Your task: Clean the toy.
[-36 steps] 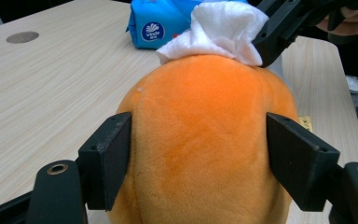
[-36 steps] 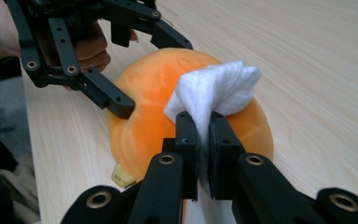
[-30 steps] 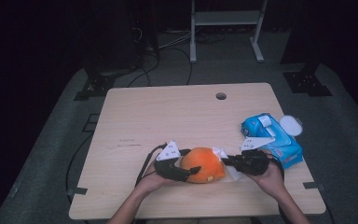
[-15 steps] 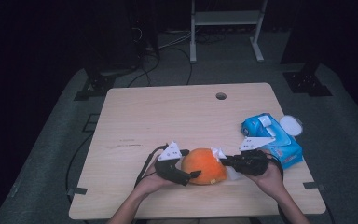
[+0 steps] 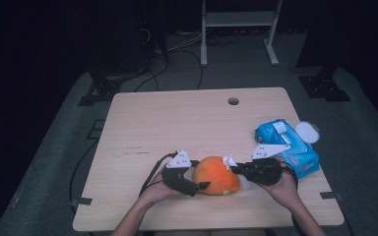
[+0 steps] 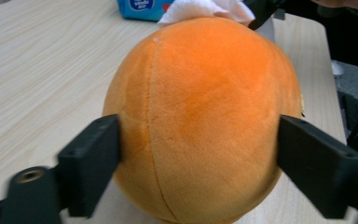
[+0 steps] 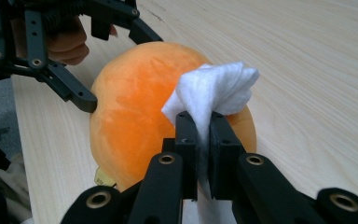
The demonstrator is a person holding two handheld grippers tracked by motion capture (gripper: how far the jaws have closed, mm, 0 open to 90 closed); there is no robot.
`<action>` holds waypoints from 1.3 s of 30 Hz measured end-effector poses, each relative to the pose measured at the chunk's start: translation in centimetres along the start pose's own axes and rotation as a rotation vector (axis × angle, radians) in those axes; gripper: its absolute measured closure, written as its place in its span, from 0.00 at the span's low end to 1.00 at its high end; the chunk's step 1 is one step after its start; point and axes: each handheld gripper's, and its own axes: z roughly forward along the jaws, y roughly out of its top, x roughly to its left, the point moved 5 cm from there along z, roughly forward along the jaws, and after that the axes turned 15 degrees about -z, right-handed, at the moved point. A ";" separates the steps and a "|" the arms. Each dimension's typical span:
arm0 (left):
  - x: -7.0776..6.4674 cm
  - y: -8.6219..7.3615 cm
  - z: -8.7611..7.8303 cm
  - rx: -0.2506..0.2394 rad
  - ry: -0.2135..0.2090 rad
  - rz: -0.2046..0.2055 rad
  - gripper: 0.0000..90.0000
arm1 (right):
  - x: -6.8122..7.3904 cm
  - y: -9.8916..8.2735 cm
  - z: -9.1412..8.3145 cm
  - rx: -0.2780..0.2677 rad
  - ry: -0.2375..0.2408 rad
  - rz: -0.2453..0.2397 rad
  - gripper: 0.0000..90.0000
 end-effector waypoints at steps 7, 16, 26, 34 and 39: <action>-1.0 0.8 0.3 -0.034 0.017 0.070 0.29 | 1.8 1.8 0.3 -0.029 0.025 -0.064 0.93; 0.0 0.2 0.3 -0.003 -0.004 -0.015 0.23 | 0.3 0.5 -0.1 -0.011 0.003 -0.011 0.93; -1.3 1.0 0.5 -0.037 -0.014 0.020 0.19 | 2.1 2.3 0.1 -0.028 0.029 -0.090 0.93; -1.2 0.7 1.1 -0.025 -0.005 -0.021 0.30 | 1.6 1.9 -0.1 -0.016 0.002 -0.080 0.93; -2.9 1.4 1.2 -0.041 0.004 0.060 0.33 | 3.1 3.4 0.2 -0.043 0.038 -0.123 0.93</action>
